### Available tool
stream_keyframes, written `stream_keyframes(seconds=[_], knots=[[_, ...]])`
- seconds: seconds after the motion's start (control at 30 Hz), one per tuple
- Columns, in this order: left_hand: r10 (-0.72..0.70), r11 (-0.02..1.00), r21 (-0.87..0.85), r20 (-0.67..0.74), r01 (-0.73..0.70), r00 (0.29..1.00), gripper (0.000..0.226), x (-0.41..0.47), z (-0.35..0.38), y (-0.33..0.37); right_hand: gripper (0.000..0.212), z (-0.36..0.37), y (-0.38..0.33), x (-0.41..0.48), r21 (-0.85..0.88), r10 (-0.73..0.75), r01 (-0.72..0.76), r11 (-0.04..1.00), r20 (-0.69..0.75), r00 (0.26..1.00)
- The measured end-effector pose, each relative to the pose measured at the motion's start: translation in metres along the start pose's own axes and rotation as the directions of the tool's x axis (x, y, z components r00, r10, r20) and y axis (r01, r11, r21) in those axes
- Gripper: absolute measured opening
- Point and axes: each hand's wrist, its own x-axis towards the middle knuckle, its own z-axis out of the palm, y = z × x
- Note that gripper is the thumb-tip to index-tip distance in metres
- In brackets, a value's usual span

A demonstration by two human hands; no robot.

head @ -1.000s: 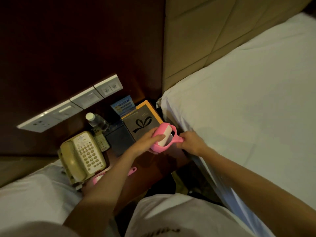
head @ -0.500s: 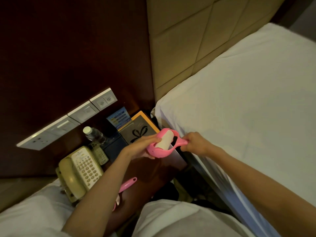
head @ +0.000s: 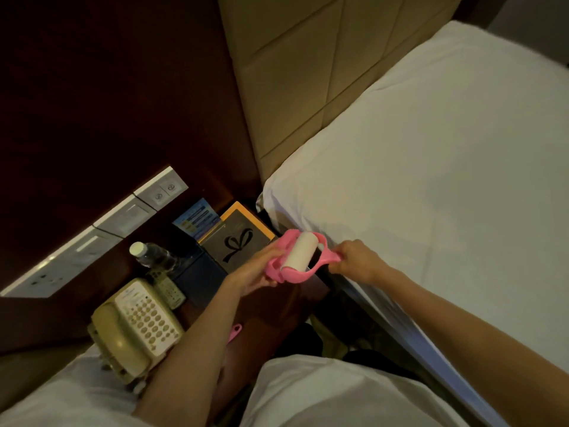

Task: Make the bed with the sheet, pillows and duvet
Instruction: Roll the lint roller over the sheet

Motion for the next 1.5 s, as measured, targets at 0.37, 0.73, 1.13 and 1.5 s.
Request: stream_keyframes(seconds=[0.37, 0.73, 1.13, 1.5], knots=[[0.19, 0.764, 0.585, -0.605, 0.27, 0.774, 0.083, 0.056, -0.02, -0.071, 0.031, -0.007, 0.043, -0.018, 0.155, 0.225, -0.21, 0.965, -0.085, 0.971], [0.261, 0.334, 0.881, -0.428, 0.335, 0.865, 0.088, 0.082, -0.02, -0.1, 0.02, 0.0, 0.057, -0.026, 0.483, 0.418, -0.317, 0.816, -0.115, 0.901], [0.152, 0.353, 0.879, -0.393, 0.322, 0.907, 0.078, 0.093, -0.021, -0.081, 0.009, 0.007, 0.065, -0.024, 0.586, 0.507, -0.353, 0.729, -0.116, 0.854], [0.263, 0.501, 0.865, -0.138, -0.013, 0.955, 0.037, 0.114, 0.058, 0.002, 0.01, 0.002, 0.112, -0.065, 0.771, 0.615, -0.286, 0.569, -0.169, 0.77]])
